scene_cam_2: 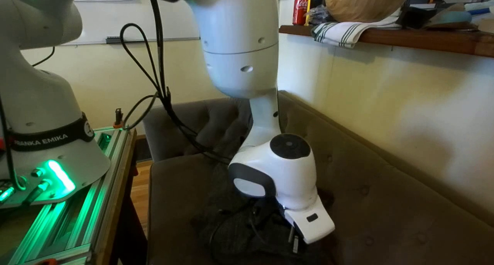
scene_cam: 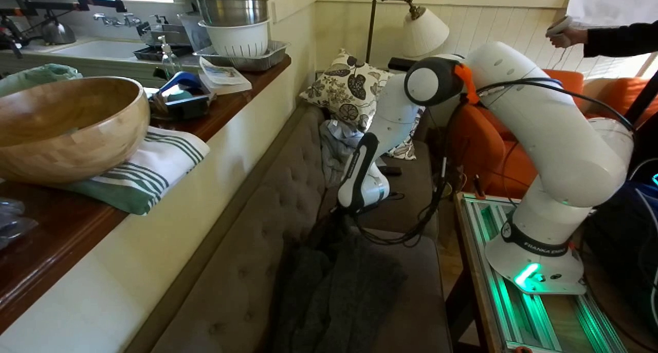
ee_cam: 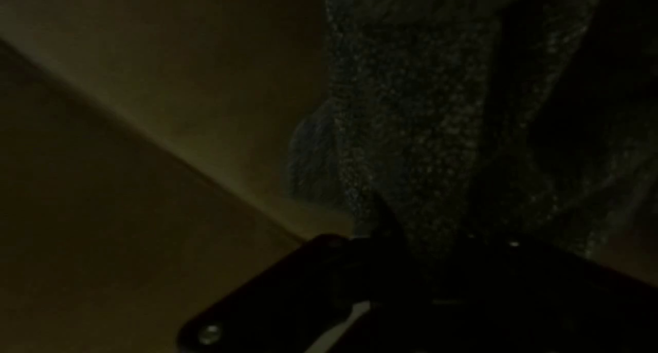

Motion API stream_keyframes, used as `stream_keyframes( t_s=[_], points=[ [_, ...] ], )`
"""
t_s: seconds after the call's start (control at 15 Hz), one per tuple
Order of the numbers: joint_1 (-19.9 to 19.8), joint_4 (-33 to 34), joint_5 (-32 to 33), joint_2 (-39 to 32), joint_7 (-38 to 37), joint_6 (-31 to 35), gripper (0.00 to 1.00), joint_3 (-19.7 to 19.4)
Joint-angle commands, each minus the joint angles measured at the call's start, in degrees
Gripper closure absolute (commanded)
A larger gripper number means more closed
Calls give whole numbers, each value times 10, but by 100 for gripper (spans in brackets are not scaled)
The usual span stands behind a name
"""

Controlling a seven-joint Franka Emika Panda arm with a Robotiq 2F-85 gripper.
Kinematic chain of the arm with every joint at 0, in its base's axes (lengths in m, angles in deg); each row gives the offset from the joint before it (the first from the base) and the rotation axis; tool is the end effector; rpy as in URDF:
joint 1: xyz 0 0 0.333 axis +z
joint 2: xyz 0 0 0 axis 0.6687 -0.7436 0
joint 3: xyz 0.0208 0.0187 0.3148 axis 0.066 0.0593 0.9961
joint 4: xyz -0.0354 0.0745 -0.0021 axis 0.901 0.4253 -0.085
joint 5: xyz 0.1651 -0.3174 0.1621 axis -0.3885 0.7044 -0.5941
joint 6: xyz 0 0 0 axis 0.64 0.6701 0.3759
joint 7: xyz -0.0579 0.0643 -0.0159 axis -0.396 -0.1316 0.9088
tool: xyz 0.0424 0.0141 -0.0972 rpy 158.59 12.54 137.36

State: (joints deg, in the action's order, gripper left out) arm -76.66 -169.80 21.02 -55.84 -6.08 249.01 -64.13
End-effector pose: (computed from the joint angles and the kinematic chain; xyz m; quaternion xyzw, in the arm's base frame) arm 0.4768 -0.2416 -0.0461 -0.9194 0.3756 -0.1100 0.0395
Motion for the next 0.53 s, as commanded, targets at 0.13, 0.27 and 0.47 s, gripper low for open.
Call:
stream_keyframes(
  t_s=[0.13, 0.27, 0.47],
  points=[
    [-81, -140, 37, 131, -41, 142, 98, -19],
    [-122, -173, 86, 179, -49, 165, 98, -3],
    [-96, -198, 161, 235, -45, 152, 98, 23]
  ],
)
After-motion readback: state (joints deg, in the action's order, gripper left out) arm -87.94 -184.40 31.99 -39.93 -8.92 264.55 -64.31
